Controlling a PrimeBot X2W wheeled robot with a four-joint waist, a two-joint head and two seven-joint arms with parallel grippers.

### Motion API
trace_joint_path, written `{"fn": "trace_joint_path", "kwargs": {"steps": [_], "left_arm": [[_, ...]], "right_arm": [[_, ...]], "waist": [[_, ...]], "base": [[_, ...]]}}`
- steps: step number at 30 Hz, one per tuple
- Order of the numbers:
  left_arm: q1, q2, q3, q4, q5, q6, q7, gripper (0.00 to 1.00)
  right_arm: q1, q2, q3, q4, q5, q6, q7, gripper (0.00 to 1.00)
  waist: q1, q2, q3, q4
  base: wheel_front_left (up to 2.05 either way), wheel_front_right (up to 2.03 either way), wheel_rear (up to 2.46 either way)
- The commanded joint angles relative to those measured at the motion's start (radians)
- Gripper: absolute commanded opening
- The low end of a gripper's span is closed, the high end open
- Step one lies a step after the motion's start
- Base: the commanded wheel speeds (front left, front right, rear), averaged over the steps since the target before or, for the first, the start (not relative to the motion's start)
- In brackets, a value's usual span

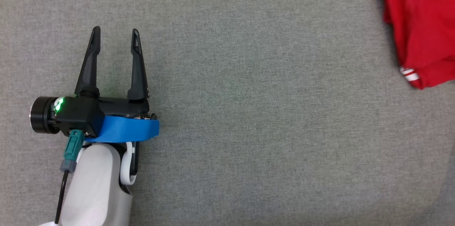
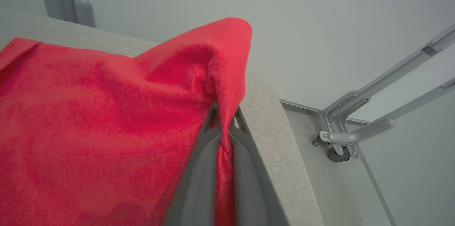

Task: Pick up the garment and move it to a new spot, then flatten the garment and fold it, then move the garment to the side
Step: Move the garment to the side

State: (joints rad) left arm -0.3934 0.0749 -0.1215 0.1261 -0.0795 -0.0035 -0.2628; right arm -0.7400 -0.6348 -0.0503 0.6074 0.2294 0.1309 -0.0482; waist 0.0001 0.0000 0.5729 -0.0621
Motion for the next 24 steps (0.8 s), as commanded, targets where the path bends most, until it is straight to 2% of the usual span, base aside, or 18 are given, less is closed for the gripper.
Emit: {"fn": "trace_joint_path", "kwargs": {"steps": [1, 5, 10, 11, 12, 13, 19, 24], "left_arm": [[-0.017, 0.001, -0.004, -0.007, 0.000, 0.004, -0.003, 1.00], [-0.017, 0.001, -0.003, -0.010, 0.000, 0.007, -0.003, 1.00], [-0.020, 0.001, -0.004, -0.009, -0.001, 0.010, -0.003, 1.00], [-0.021, 0.001, -0.003, -0.008, -0.001, 0.011, -0.003, 1.00], [-0.021, 0.002, -0.002, -0.008, -0.002, 0.012, -0.003, 1.00], [-0.020, 0.003, -0.001, -0.008, -0.002, 0.013, -0.003, 1.00], [-0.013, 0.002, -0.001, 0.003, -0.007, 0.013, -0.003, 1.00], [0.027, 0.001, 0.012, 0.017, -0.018, 0.015, -0.003, 1.00]], "right_arm": [[-0.032, -0.028, -0.007, 0.016, -0.001, 0.000, -0.008, 0.00], [-0.059, -0.076, -0.016, 0.084, 0.001, 0.000, 0.000, 0.00], [-0.098, -0.094, -0.013, 0.163, -0.003, 0.000, 0.007, 0.00], [-0.108, -0.093, -0.011, 0.174, -0.004, 0.000, 0.003, 0.06], [-0.114, -0.091, -0.010, 0.181, -0.005, 0.000, -0.002, 0.28], [-0.118, -0.083, -0.009, 0.189, -0.010, 0.000, -0.005, 1.00], [-0.147, -0.078, -0.019, 0.244, -0.029, 0.000, -0.058, 1.00], [-0.142, -0.033, 0.006, 0.244, -0.045, 0.000, -0.129, 1.00]], "waist": [[-0.0001, 0.0000, 0.009, 0.008], [-0.0001, 0.0000, 0.016, 0.009], [-0.0001, 0.0000, 0.019, 0.010], [-0.0001, 0.0000, 0.019, 0.009], [-0.0001, 0.0000, 0.019, 0.008], [-0.0001, 0.0000, 0.018, 0.007], [-0.0001, 0.0000, -0.005, 0.013], [-0.0001, 0.0000, -0.069, 0.013]], "base": [[0.00, 0.00, 0.00], [0.00, 0.00, 0.00], [0.00, 0.00, 0.00], [0.00, 0.00, 0.00], [0.00, 0.00, 0.00], [0.00, 0.00, 0.00], [0.00, 0.00, 0.00], [0.00, 0.00, 0.00]]}}
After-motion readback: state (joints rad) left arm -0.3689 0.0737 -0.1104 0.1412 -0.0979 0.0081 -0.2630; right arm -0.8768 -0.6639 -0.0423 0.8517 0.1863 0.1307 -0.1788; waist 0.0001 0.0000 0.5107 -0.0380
